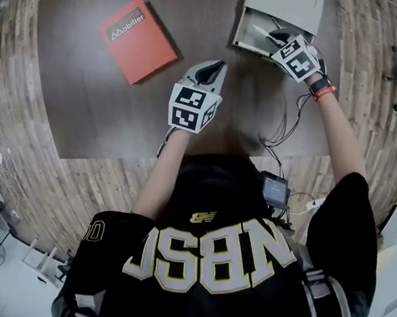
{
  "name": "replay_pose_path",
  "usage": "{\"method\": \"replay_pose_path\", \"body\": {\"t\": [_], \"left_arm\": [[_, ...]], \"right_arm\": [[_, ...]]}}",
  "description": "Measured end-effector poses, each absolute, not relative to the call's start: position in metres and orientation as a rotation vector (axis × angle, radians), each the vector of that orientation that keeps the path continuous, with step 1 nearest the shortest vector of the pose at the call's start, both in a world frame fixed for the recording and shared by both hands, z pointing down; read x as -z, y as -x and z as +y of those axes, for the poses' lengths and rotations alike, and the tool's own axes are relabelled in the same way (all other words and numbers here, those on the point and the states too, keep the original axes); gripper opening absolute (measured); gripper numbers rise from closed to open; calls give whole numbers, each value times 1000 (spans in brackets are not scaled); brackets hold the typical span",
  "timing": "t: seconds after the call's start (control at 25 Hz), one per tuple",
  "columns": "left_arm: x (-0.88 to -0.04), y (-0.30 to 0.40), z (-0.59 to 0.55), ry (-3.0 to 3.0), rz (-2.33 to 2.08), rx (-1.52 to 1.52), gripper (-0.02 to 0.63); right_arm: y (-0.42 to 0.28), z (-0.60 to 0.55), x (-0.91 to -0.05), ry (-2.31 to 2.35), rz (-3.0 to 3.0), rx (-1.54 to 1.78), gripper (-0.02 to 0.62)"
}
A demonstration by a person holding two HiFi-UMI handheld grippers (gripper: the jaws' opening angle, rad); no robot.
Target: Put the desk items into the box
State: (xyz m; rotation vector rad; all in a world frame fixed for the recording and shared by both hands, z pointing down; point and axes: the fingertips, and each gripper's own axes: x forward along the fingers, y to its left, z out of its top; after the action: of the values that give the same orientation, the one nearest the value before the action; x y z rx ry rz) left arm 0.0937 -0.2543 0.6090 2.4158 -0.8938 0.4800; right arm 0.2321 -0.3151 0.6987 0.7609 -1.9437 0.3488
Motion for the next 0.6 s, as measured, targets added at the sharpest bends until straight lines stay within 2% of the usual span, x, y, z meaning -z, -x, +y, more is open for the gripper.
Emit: {"method": "replay_pose_path", "body": {"t": [0.6], "left_arm": [[-618, -96, -254, -2386, -890, -497, 26]], "right_arm": [[-230, -313, -732, -681, -1889, -338, 54]]}}
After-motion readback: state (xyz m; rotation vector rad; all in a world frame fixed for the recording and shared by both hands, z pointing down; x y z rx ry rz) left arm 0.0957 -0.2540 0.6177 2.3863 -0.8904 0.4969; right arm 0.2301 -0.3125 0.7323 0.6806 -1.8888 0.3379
